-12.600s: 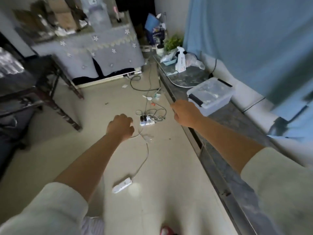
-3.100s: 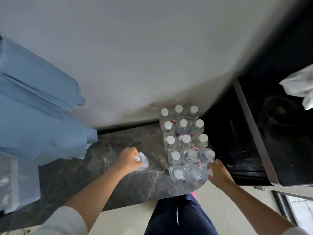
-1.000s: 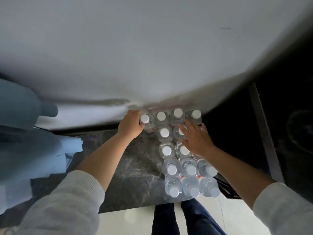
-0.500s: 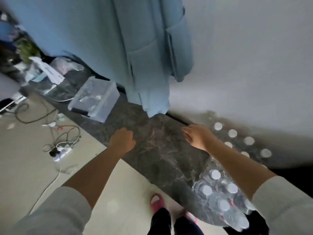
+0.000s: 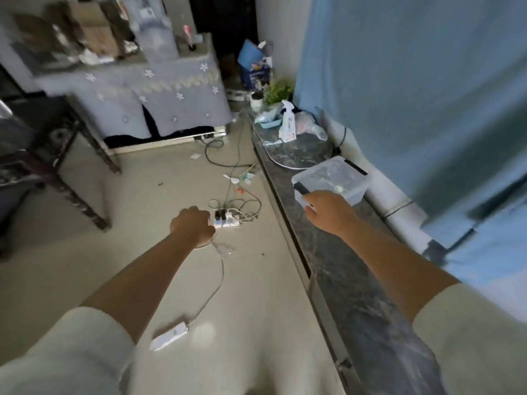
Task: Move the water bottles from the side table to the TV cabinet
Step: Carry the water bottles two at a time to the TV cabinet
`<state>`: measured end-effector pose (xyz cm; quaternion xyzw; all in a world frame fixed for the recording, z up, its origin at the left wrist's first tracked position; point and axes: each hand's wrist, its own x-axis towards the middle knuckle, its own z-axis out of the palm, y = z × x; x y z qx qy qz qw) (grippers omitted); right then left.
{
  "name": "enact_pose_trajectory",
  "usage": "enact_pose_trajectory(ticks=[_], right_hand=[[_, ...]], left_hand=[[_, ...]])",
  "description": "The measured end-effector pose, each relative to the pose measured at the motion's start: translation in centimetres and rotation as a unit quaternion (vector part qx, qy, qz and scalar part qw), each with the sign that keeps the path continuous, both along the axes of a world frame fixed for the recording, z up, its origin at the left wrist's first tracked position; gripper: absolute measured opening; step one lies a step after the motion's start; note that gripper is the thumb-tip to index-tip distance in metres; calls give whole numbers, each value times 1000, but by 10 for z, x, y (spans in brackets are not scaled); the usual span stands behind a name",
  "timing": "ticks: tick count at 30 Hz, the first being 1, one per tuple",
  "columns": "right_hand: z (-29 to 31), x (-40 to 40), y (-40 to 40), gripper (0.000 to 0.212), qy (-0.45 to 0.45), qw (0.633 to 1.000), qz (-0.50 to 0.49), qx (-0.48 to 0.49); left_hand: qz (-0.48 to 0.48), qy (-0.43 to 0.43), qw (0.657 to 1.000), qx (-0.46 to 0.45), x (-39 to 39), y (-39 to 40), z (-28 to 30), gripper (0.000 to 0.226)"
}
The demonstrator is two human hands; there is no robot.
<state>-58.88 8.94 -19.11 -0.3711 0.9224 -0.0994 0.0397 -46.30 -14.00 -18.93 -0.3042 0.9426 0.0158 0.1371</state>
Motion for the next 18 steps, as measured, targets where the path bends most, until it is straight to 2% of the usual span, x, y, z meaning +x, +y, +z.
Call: enact_pose_trajectory(ticks=[7, 14, 18], right_hand=[[51, 7, -195, 37, 37, 994, 92, -41], [80, 15, -342, 30, 74, 979, 176, -64], [87, 5, -419, 33, 75, 970, 207, -102]], left_hand=[[118, 62, 991, -16, 63, -160, 44, 34], [198, 97, 975, -34, 88, -259, 69, 34], [225, 129, 965, -34, 84, -319, 72, 32]])
